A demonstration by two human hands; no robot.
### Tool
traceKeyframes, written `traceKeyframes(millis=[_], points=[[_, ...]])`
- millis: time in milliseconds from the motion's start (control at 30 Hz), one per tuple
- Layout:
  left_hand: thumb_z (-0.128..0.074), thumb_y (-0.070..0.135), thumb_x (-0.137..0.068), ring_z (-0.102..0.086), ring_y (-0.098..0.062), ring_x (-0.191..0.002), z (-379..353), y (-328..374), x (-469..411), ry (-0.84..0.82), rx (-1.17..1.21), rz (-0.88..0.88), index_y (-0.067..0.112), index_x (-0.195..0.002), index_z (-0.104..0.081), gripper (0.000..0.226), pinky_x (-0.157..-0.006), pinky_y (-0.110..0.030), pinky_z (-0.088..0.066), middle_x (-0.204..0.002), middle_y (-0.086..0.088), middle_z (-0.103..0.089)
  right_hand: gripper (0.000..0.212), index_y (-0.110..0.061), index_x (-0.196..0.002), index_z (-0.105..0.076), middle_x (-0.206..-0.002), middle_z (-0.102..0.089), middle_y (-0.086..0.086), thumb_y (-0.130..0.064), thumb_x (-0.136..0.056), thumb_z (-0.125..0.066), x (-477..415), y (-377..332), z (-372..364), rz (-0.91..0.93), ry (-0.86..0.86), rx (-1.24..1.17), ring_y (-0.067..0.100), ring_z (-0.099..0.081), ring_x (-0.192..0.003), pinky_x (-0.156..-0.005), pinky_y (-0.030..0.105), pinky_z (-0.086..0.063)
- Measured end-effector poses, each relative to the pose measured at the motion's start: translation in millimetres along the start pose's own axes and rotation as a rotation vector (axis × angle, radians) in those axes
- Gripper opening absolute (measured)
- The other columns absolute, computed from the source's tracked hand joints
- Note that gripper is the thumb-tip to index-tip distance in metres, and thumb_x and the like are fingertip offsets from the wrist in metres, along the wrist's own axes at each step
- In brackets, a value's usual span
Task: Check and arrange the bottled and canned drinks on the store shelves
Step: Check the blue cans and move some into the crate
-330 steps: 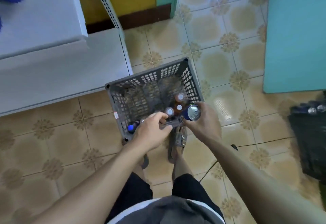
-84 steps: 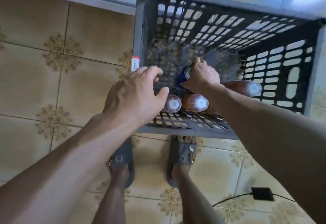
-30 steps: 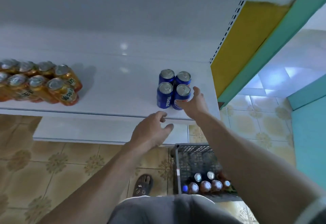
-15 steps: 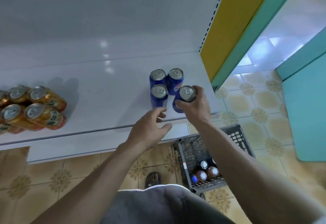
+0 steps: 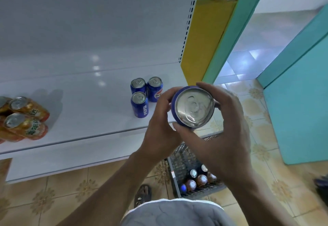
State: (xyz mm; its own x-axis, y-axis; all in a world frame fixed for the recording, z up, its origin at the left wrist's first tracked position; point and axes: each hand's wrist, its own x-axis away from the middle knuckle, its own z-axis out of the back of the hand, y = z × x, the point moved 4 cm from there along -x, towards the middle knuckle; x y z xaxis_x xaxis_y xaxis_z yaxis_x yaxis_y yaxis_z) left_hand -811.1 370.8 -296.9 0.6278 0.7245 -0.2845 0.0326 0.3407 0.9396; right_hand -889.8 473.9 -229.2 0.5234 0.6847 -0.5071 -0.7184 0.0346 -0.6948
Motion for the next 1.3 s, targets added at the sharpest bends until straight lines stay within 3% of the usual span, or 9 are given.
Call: traceKeyframes(millis=[100, 300, 433, 567, 733, 900, 1000, 1133, 1300], points=[[-0.085, 0.009, -0.075, -0.052, -0.016, -0.128, -5.2, 11.1, 7.0, -0.039, -0.011, -0.015, 0.019, -0.137, -0.043, 0.075, -0.102, -0.027, -0.047, -0.136, 0.002, -0.055, 0.066, -0.025, -0.129, -0.054, -0.127, -0.063, -0.009, -0.034, -0.07, -0.082, 4.7, 7.7, 13.8, -0.071, 0.023, -0.111, 0.013, -0.059, -0.12, -0.097, 0.022, -0.048], [-0.079, 0.02, -0.08, -0.046, -0.015, -0.137, 0.0, 38.8, 16.9, -0.102, 0.037, -0.037, 0.024, -0.147, -0.031, 0.083, -0.103, -0.025, -0.048, -0.144, 0.009, -0.05, 0.043, -0.01, -0.114, -0.06, -0.088, -0.068, 0.004, -0.027, -0.077, -0.073, 18.5, 50.0, 6.6, -0.941, 0.128, -1.201, 0.014, -0.067, -0.071, -0.064, 0.026, -0.056], [-0.079, 0.007, -0.08, -0.042, -0.017, -0.142, -8.5, 56.9, 17.1, -0.196, 0.088, -0.088, 0.02, -0.15, -0.024, 0.089, -0.113, -0.033, -0.04, -0.151, 0.006, -0.046, 0.047, -0.005, -0.116, -0.068, -0.093, -0.069, 0.013, -0.038, -0.082, -0.072, 37.2, 50.7, -13.9, -1.313, -0.026, -1.586, 0.021, -0.068, -0.072, -0.053, 0.026, -0.058], [-0.076, 0.011, -0.08, -0.043, -0.018, -0.142, -14.8, 74.2, 21.1, -0.259, 0.113, -0.191, 0.025, -0.147, -0.032, 0.08, -0.115, -0.031, -0.036, -0.15, 0.011, -0.048, 0.067, 0.004, -0.105, -0.074, -0.098, -0.073, 0.018, -0.023, -0.049, -0.098, 41.8, 51.0, -14.7, -1.324, -0.097, -1.699, 0.028, -0.073, -0.083, -0.106, 0.022, -0.038], [-0.075, 0.01, -0.081, -0.044, -0.016, -0.141, -21.2, 83.5, 18.0, -0.306, 0.077, -0.202, 0.026, -0.146, -0.04, 0.075, -0.113, -0.027, -0.038, -0.149, 0.01, -0.048, 0.058, 0.005, -0.107, -0.073, -0.101, -0.073, 0.019, -0.049, -0.098, -0.053, 48.1, 58.9, -15.2, -1.426, -0.014, -1.826, 0.03, -0.074, -0.085, -0.117, 0.021, -0.018], [-0.083, 0.022, -0.078, -0.036, -0.012, -0.144, -24.2, 86.5, 13.9, -0.37, -0.17, -0.289, 0.029, -0.147, -0.037, 0.083, -0.113, -0.02, -0.032, -0.152, 0.012, -0.041, 0.046, -0.003, -0.086, -0.078, -0.082, -0.072, 0.01, -0.044, -0.084, -0.056, 38.4, 62.5, -3.6, -1.233, 0.018, -1.663, 0.02, -0.069, -0.069, -0.082, 0.019, -0.051], [-0.081, 0.023, -0.078, -0.041, -0.011, -0.14, -22.9, 84.4, 8.4, -0.352, -0.227, -0.289, 0.033, -0.142, -0.041, 0.076, -0.109, -0.023, -0.04, -0.146, 0.015, -0.044, 0.048, -0.007, -0.111, -0.07, -0.094, -0.07, 0.013, -0.047, -0.086, -0.058, 33.6, 62.8, 6.1, -1.073, -0.008, -1.449, 0.023, -0.066, -0.076, -0.064, 0.028, -0.057], [-0.08, 0.032, -0.072, -0.069, -0.016, -0.104, -19.3, 78.2, 7.9, -0.181, 0.363, 0.173, 0.026, -0.121, -0.059, 0.053, -0.078, -0.026, -0.058, -0.115, 0.0, -0.066, 0.057, -0.026, -0.126, -0.058, -0.12, -0.065, 0.005, -0.044, -0.076, -0.078, 23.3, 62.7, 30.3, -0.674, -0.018, -1.045, 0.018, -0.072, -0.087, -0.067, 0.028, -0.059], [-0.064, 0.05, -0.077, -0.072, -0.015, -0.094, -25.0, 60.0, 19.1, -0.081, 0.51, 0.502, 0.019, -0.117, -0.063, 0.051, -0.085, -0.028, -0.058, -0.1, -0.003, -0.076, 0.069, -0.026, -0.136, -0.046, -0.121, -0.061, -0.023, -0.012, -0.076, -0.077, 20.7, 45.7, 51.1, -0.28, -0.173, -0.634, 0.016, -0.069, -0.106, -0.074, 0.025, -0.06]])
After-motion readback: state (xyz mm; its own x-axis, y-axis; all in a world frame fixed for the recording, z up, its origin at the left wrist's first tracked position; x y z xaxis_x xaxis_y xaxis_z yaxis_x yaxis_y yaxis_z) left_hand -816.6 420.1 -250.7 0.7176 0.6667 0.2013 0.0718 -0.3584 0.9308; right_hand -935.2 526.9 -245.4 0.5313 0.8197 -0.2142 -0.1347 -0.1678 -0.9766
